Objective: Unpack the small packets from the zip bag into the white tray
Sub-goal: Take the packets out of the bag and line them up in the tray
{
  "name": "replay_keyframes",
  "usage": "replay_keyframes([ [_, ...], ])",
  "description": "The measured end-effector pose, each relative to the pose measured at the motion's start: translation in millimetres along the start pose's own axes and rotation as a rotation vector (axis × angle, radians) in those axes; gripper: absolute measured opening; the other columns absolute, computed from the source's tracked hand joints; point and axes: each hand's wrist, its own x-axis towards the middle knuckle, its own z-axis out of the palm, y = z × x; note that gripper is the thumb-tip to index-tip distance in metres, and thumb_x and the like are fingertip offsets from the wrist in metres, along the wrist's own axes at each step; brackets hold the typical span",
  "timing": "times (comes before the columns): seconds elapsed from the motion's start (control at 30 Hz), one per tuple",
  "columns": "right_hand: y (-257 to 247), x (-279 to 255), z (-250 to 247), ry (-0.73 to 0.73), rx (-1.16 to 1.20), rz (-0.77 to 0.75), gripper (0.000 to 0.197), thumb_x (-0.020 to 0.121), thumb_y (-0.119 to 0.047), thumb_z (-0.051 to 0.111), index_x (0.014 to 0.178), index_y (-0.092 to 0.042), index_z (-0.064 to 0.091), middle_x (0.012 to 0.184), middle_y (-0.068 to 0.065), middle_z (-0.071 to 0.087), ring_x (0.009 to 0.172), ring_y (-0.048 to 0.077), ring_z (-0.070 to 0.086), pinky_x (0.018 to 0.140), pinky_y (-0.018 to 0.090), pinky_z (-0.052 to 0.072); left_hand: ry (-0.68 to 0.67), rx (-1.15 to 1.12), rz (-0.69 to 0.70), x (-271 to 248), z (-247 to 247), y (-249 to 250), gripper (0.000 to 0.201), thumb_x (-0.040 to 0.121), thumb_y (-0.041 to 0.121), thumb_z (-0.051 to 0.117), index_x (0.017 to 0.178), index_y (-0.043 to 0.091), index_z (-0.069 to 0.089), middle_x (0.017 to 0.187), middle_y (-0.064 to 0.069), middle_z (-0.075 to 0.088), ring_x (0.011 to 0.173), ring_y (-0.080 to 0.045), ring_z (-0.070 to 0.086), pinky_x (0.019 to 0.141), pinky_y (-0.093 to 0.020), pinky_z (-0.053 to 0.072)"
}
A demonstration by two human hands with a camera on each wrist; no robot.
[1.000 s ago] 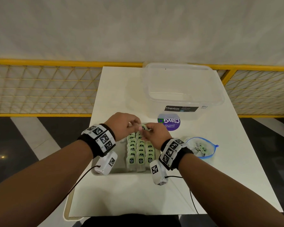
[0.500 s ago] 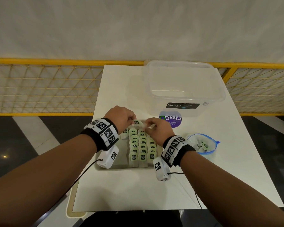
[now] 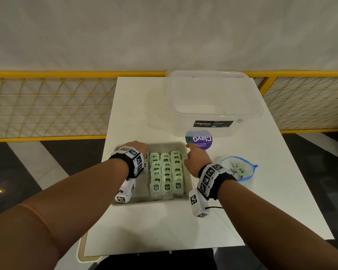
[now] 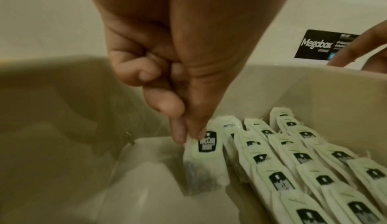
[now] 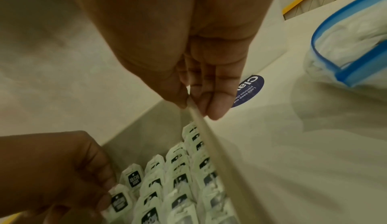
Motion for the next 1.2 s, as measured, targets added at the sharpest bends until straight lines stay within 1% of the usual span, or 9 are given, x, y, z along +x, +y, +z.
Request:
replay_keyframes([
  [0.2,3,2,0,-0.007,0.057,-0.002,0.054,0.087,-0.009,0.053,0.138,-0.013,0.037,0.09,0.007,0.066,0.092,0.024,0.062,0.084,0.035,0.05,0.055,-0.037,-0.048,6,3,4,0.006,0.066,0.01,0.064,0.07,0.012,0.06,0.063,-0.003,0.058,0.061,-0.022,0.06,0.062,-0.026,0.051],
  [0.43,10,6,-2,-0.016,0.059,-0.001,0.055,0.085,-0.011,0.054,0.137,-0.014,0.036,0.1,0.011,0.066,0.093,0.026,0.063,0.08,0.035,0.051,0.075,-0.059,-0.104,17,7,7,0.01,0.07,0.013,0.067,0.079,0.012,0.063,0.061,-0.001,0.054,0.063,-0.025,0.06,0.062,-0.028,0.05],
  [0.57,17,6,-5,-0.013,0.088,-0.009,0.059,0.086,-0.02,0.059,0.14,-0.013,0.035,0.101,0.011,0.067,0.096,0.027,0.063,0.085,0.034,0.05,0.073,-0.03,-0.088,16,2,10,0.009,0.067,0.015,0.068,0.071,0.013,0.061,0.059,-0.002,0.058,0.055,-0.022,0.059,0.062,-0.03,0.055],
  [0.63,20,4,-12,0.007,0.097,-0.034,0.056,0.089,-0.027,0.06,0.138,-0.011,0.037,0.093,0.007,0.067,0.097,0.027,0.063,0.086,0.033,0.048,0.111,-0.035,-0.107,14,-6,18,0.009,0.071,0.019,0.068,0.076,0.013,0.063,0.059,-0.001,0.057,0.053,-0.02,0.056,0.058,-0.028,0.051],
  [0.7,27,1,-25,0.045,0.092,-0.071,0.046,0.094,-0.028,0.055,0.134,-0.01,0.043,0.091,0.007,0.067,0.098,0.029,0.062,0.084,0.033,0.046,0.167,-0.077,-0.12,13,-18,35,0.015,0.08,0.027,0.065,0.08,0.012,0.063,0.061,0.0,0.055,0.055,-0.02,0.054,0.057,-0.027,0.047],
  [0.77,38,-4,-42,0.094,0.08,-0.093,0.038,0.096,-0.023,0.05,0.132,-0.011,0.049,0.103,0.011,0.068,0.1,0.032,0.062,0.085,0.034,0.048,0.2,-0.131,-0.079,12,-32,61,0.021,0.086,0.033,0.058,0.083,0.012,0.063,0.07,-0.001,0.06,0.065,-0.022,0.058,0.061,-0.029,0.048],
  [0.9,77,-10,-79,0.148,0.016,-0.127,0.028,0.094,-0.013,0.045,0.117,-0.015,0.061,0.102,0.011,0.069,0.091,0.031,0.064,0.08,0.034,0.051,0.32,-0.303,0.159,6,-51,131,0.023,0.09,0.032,0.055,0.104,0.02,0.069,0.102,-0.001,0.07,0.095,-0.024,0.063,0.085,-0.031,0.049],
  [1.0,114,-10,-105,0.102,-0.116,-0.08,0.022,0.089,-0.015,0.051,0.104,-0.021,0.066,0.105,0.007,0.065,0.097,0.027,0.06,0.083,0.031,0.048,0.365,-0.421,0.272,11,-51,186,0.021,0.091,0.029,0.057,0.106,0.022,0.069,0.107,0.001,0.069,0.099,-0.021,0.062,0.086,-0.027,0.045],
  [1.2,173,-17,-124,-0.069,-0.362,0.048,0.02,0.076,-0.045,0.072,0.094,-0.036,0.07,0.114,0.003,0.045,0.111,0.029,0.043,0.093,0.039,0.046,0.19,-0.29,0.262,41,-24,258,0.023,0.09,0.028,0.058,0.111,0.028,0.07,0.124,-0.007,0.053,0.111,-0.03,0.056,0.097,-0.038,0.045],
])
